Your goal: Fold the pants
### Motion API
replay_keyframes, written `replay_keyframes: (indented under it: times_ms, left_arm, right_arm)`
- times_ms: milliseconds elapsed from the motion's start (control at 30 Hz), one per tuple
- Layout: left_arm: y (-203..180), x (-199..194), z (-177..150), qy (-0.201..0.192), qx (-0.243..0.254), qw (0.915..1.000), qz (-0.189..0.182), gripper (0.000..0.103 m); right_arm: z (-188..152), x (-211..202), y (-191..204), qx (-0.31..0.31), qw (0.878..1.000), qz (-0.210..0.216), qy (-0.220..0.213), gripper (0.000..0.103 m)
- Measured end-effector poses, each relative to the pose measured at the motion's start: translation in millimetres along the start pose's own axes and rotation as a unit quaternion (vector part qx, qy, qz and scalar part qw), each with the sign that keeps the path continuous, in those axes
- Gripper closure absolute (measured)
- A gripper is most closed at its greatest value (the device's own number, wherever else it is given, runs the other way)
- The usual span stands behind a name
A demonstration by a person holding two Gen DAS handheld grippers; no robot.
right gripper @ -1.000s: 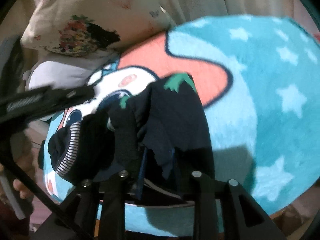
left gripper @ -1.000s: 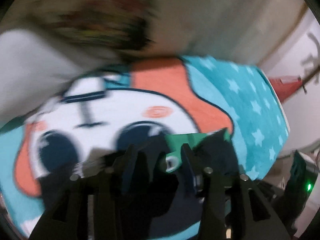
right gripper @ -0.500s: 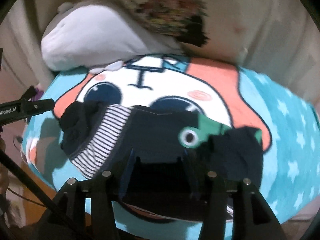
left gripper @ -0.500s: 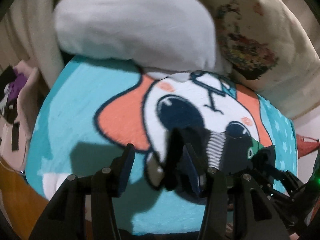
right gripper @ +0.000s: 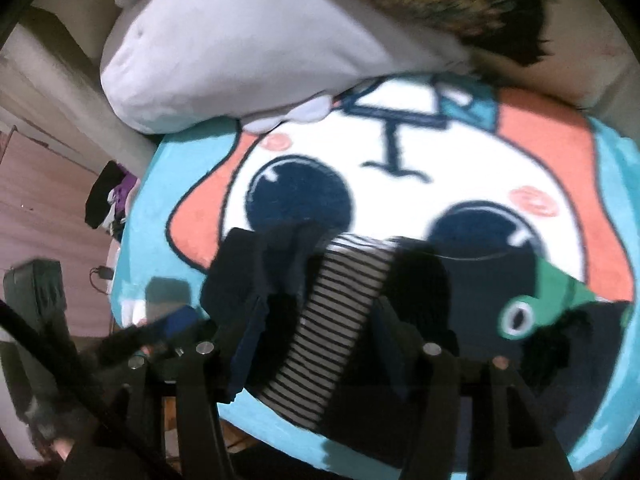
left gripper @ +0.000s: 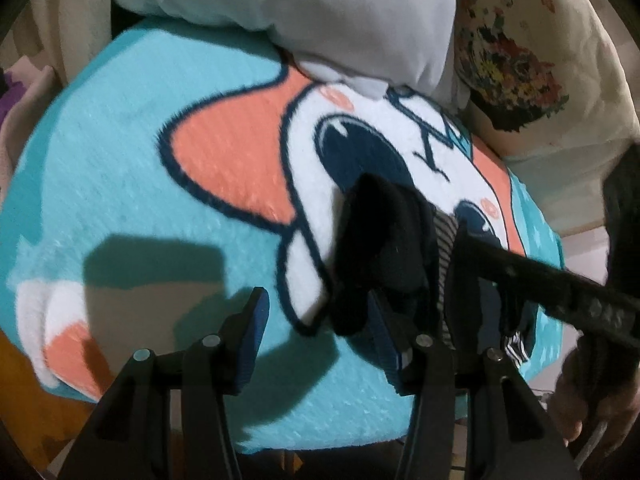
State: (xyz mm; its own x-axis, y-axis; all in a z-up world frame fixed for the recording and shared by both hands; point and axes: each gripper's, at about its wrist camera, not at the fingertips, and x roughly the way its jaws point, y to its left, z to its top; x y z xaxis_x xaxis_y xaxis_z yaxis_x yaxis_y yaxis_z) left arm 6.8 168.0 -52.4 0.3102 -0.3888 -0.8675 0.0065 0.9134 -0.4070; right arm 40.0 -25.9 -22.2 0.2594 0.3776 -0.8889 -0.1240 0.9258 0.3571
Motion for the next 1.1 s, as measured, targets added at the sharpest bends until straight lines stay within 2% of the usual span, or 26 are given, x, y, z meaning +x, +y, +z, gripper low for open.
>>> replay_keyframes:
  times_ms: [133, 233, 333, 400, 467, 533, 600, 633, 667, 700, 733, 800, 967, 1100]
  left_arm:
    - [-1, 7, -7, 0.011, -0.005, 0.9996, -0.025, 0.049]
    - [-2, 11, -11, 0.008, -0.003, 0.9994, -0.033, 0.046]
    - [-1, 10, -12, 0.002, -0.007, 0.9990, -0.044, 0.040]
    - [0, 10, -13, 0.000, -0.015, 0.9984, -0.055, 0.037]
    - [0, 11, -13, -0.001, -0.020, 0.9980, -0.060, 0.034]
    - [-2, 11, -12, -0.002, -0.019, 0.9983, -0.054, 0.034]
    - [-8, 12, -10, -0.001, -0.011, 0.9988, -0.048, 0.034]
    - [-11, 13, -9, -0.001, -0.007, 0.9990, -0.045, 0.037]
    - [-16, 14, -9, 0.002, 0.000, 0.9991, -0.043, 0.045]
    - [-20, 16, -8, 0.010, 0.010, 0.9988, -0.047, 0.077]
    - [-26, 20, -7, 0.027, 0.019, 0.9980, -0.054, 0.092]
    - [-30, 18, -8, 0.024, 0.020, 0.9980, -0.055, 0.092]
    - [-52, 1, -4, 0.018, 0.039, 0.9965, -0.071, 0.092]
    - [-89, -11, -2, 0.012, 0.084, 0.9939, -0.070, 0.092]
  right_arm:
    - [13, 26, 23, -0.019, 0.999, 0.004, 0.027, 0.042]
    - [24, 47, 40, -0.042, 0.998, 0.000, 0.057, 0.037]
    - [33, 66, 56, -0.068, 0.994, -0.027, 0.080, 0.031]
    - [37, 79, 65, -0.089, 0.990, -0.041, 0.104, 0.023]
    - [40, 90, 70, -0.099, 0.986, -0.057, 0.122, 0.023]
    - [40, 94, 73, -0.112, 0.983, -0.070, 0.127, 0.026]
    - [39, 93, 75, -0.128, 0.980, -0.090, 0.126, 0.045]
    - [38, 92, 76, -0.137, 0.978, -0.097, 0.124, 0.050]
    - [38, 89, 74, -0.141, 0.978, -0.092, 0.122, 0.059]
    - [38, 85, 71, -0.138, 0.979, -0.089, 0.119, 0.066]
    - [39, 80, 66, -0.129, 0.982, -0.082, 0.114, 0.068]
    - [39, 68, 57, -0.113, 0.986, -0.064, 0.100, 0.071]
    - [30, 23, 34, -0.077, 0.996, -0.028, 0.037, 0.072]
    - [27, -12, 11, -0.040, 0.999, 0.003, -0.007, 0.072]
